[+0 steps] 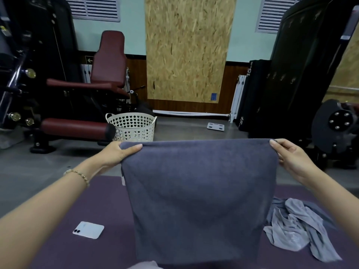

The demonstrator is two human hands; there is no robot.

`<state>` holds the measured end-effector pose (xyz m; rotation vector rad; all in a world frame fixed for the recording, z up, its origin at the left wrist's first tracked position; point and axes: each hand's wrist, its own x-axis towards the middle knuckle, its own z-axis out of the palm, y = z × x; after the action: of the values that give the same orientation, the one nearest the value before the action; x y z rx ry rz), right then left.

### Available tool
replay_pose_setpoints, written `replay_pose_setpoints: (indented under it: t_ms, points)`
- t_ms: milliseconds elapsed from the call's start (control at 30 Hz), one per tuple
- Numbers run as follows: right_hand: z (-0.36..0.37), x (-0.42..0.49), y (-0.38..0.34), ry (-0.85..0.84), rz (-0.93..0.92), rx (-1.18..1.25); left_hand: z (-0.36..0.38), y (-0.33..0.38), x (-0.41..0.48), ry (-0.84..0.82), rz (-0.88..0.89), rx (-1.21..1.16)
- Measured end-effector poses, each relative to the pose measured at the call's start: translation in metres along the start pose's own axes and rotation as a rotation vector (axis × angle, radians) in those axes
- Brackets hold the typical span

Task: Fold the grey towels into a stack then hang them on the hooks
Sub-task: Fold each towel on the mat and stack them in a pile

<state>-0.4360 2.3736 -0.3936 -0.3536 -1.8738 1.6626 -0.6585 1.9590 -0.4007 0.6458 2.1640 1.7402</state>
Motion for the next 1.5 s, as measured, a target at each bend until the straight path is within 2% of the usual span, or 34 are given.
replay_pose_setpoints:
  t_ms: [167,367,467,567,800,933,1200,1333,1500]
  points:
    - [0.017,0.023,0.045,0.148,0.073,0.025,0.03,-0.031,0.024,0.162,-0.156,-0.267]
    - [0.021,0.036,0.089,0.145,0.109,0.003,0.058,-0.07,0.055,0.317,-0.055,-0.128]
    - [0.016,0.034,0.108,0.096,0.129,-0.05,0.062,-0.089,0.067,0.261,0.033,0.044]
    - [0.009,0.029,0.129,0.055,0.176,-0.064,0.065,-0.105,0.072,0.207,0.055,0.105]
    - [-0.009,0.028,0.171,-0.084,0.315,-0.1,0.06,-0.134,0.075,-0.018,-0.172,0.091]
    - [0.0,0.044,0.191,-0.079,0.329,-0.075,0.063,-0.147,0.098,0.077,-0.239,0.051]
    - [0.029,0.102,0.208,0.09,0.245,-0.006,0.08,-0.152,0.161,0.322,-0.149,-0.038]
    - [0.029,0.113,0.199,0.109,0.185,0.04,0.071,-0.142,0.171,0.324,-0.109,-0.05]
    - [0.03,0.095,0.197,0.124,0.228,0.109,0.072,-0.146,0.154,0.257,-0.095,-0.113]
